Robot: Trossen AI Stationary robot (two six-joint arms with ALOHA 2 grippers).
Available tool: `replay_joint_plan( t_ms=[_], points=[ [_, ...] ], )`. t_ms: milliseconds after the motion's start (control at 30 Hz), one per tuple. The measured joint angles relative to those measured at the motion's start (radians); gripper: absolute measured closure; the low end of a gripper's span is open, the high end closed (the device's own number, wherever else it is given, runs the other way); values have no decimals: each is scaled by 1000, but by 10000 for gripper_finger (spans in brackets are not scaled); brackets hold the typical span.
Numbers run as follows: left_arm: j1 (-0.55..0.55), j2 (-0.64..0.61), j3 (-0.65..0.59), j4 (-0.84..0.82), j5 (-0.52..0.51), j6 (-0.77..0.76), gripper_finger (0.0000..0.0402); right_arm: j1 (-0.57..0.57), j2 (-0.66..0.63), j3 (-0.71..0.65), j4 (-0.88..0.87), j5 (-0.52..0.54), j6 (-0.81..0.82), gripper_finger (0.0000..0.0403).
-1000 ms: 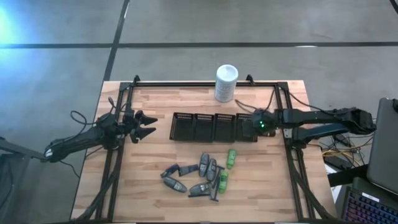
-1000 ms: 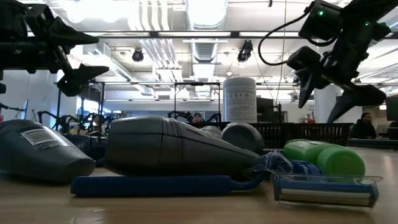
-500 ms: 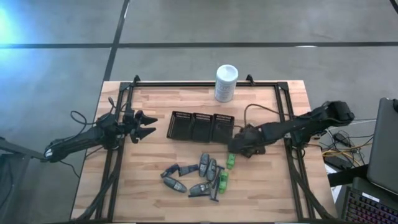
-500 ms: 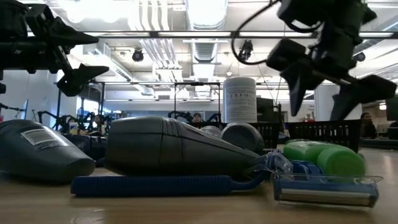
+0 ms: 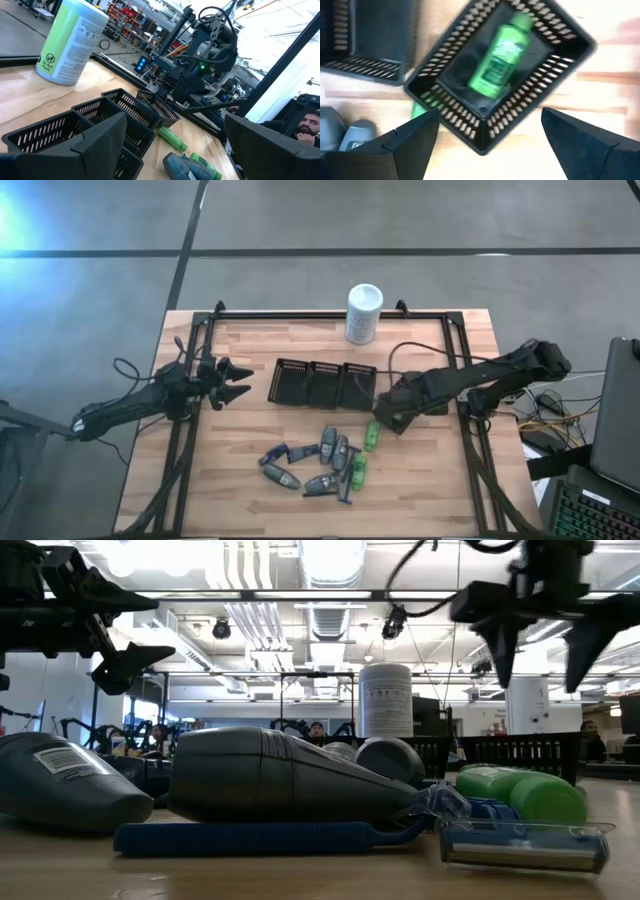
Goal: Pick & Place Travel size toiletries
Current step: Adjust the black bin on the table
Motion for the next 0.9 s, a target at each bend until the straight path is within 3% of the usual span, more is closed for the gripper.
replay_joint_plan(
  t_ms=[200, 333, 700, 900],
  points=[
    [0, 0, 0, 0, 0, 0, 60, 28, -196, -194, 4, -12, 218, 88],
    [0, 0, 0, 0, 0, 0, 60, 25, -285, -299, 93, -14, 273, 128],
    [0, 0, 0, 0, 0, 0, 60, -53, -303, -488, 269, -17, 263, 231],
    [0, 0, 0, 0, 0, 0, 60, -144, -303, -531, 338, -1, 172, 287]
  ],
)
